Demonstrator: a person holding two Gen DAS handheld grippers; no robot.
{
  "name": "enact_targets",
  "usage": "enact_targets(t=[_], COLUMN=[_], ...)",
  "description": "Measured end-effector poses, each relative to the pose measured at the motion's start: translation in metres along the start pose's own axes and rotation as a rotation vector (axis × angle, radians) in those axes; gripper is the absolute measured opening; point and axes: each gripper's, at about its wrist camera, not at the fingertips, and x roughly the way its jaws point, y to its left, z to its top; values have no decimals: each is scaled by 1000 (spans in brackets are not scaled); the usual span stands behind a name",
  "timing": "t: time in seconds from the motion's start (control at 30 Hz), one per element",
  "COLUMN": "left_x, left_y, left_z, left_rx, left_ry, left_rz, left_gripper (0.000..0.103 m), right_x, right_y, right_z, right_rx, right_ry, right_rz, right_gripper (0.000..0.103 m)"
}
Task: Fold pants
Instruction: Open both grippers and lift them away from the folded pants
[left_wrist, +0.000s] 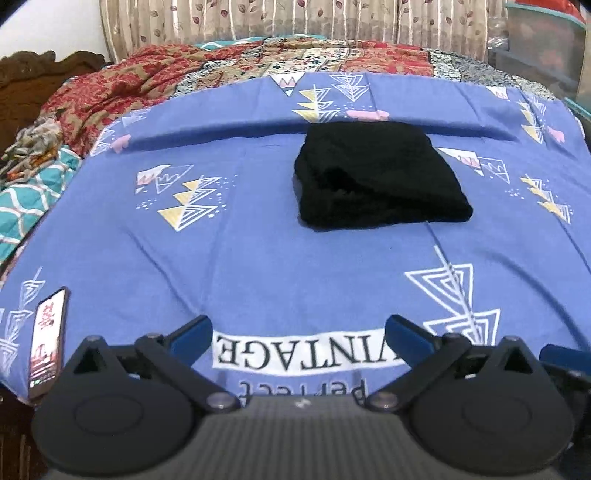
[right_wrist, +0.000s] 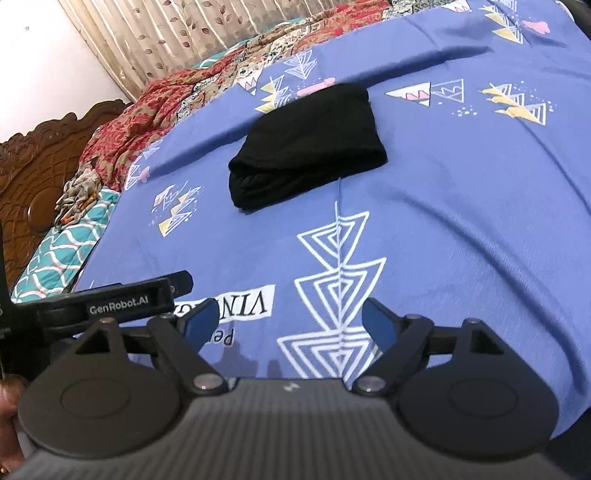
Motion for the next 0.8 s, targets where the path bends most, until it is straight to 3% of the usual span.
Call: enact_targets(t=[0.4, 0.6, 0.8], left_x=[-2, 4, 8], left_y=[1, -11, -29], left_z=[-7, -10, -15], left_rx=[-12, 30, 56], left_ry=[13, 42, 108], left_rz=[46, 67, 10], left_gripper=[103, 103, 103], right_x=[-1, -2, -16], right_y=[-1, -7, -18], right_z=[-13, -17, -19], right_rx=[44, 81, 112], right_ry=[28, 41, -14], right_rz=[-28, -57, -151], right_gripper=[91, 92, 95])
